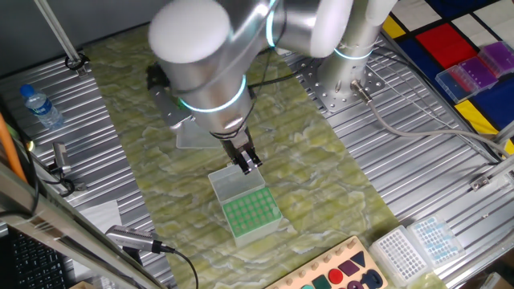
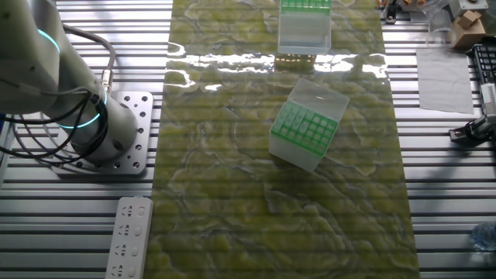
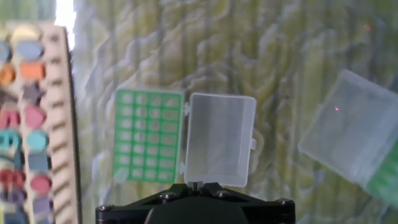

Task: Transfer all large pipette tips from one holder to another

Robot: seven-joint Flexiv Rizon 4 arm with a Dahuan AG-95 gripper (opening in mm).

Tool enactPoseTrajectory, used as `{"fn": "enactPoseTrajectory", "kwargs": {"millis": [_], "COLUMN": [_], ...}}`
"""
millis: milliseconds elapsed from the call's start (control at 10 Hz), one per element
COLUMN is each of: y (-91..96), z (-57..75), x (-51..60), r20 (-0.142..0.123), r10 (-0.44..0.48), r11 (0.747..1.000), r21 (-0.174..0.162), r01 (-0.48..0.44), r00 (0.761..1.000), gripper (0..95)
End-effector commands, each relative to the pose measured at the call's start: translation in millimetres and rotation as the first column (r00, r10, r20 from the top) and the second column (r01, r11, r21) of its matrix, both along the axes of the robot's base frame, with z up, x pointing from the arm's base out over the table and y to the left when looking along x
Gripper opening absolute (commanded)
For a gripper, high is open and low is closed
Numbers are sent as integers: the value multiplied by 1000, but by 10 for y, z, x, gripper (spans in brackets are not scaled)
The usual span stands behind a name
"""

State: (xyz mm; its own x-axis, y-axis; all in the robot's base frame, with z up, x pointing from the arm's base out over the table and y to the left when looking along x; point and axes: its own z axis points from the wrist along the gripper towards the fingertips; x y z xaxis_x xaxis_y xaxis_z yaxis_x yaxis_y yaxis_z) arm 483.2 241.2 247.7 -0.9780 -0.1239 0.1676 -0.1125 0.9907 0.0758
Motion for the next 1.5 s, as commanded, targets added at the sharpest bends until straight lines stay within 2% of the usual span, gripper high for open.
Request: {"fn": "enactPoseTrajectory", "kwargs": {"millis": [100, 200, 300, 500, 700, 900, 1500], "y": [241, 409, 517, 672, 829, 851, 919], "z": [-16, -45, -72, -137, -270, -376, -640], "x": [30, 56, 73, 79, 75, 74, 54], "r20": [-13, -4, 3, 12, 31, 54, 70], "r10": [25, 3, -1, -9, -6, -11, -9], "r11": [997, 998, 998, 999, 1000, 1000, 1000], "r21": [70, 63, 57, 50, 29, 21, 7], "r01": [-25, -3, 0, 8, 5, 10, 9], "r00": [1000, 1000, 1000, 1000, 1000, 998, 997], "gripper": [190, 190, 380, 380, 380, 380, 380]}}
